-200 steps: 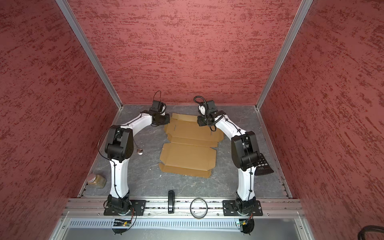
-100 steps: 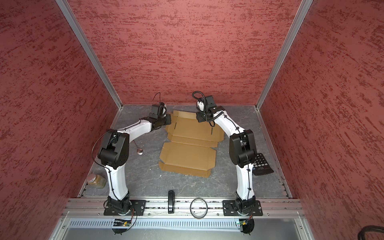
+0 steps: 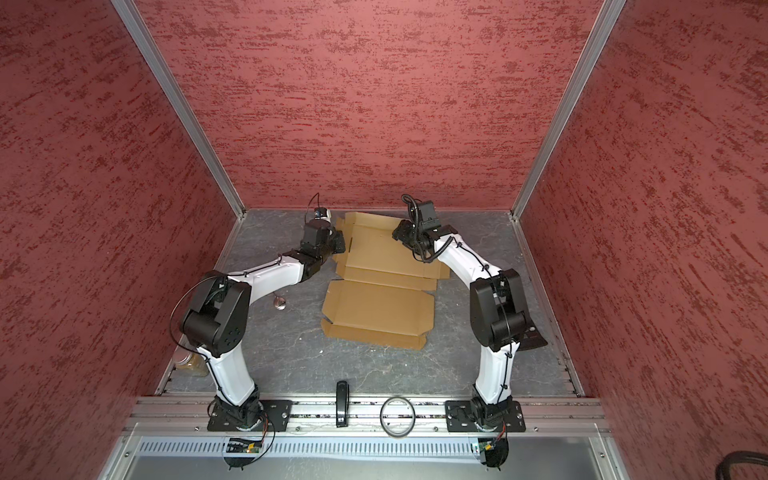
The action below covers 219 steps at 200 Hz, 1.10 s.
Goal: Assemble paper box
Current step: First fold the bottom flaps of a flat cardboard box at the center of the table.
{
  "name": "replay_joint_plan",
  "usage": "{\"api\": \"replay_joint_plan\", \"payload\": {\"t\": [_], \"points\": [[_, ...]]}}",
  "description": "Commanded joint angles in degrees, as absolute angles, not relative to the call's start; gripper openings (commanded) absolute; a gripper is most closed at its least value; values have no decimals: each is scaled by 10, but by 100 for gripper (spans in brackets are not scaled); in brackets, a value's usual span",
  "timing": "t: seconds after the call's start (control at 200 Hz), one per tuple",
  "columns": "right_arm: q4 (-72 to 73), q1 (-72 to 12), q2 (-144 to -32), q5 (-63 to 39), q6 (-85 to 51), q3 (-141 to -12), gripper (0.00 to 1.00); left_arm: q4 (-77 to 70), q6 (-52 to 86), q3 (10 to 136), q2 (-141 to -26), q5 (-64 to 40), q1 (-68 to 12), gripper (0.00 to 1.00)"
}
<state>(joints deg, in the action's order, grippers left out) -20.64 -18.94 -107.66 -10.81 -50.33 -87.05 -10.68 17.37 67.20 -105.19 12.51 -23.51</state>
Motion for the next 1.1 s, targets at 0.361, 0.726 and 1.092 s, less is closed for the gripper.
{"api": "replay_joint_plan", "payload": {"t": [0.361, 0.726, 1.092], "points": [[-82, -189, -1083, -71, -813, -877, 68, -268, 143, 591, -1003, 240, -281, 4], [-65, -187, -1123, -69, -856, -901, 68, -326, 120, 561, -988, 272, -306, 4], [-27, -174, -1133, -60, -882, -899, 68, -345, 101, 548, -983, 285, -318, 4]]}}
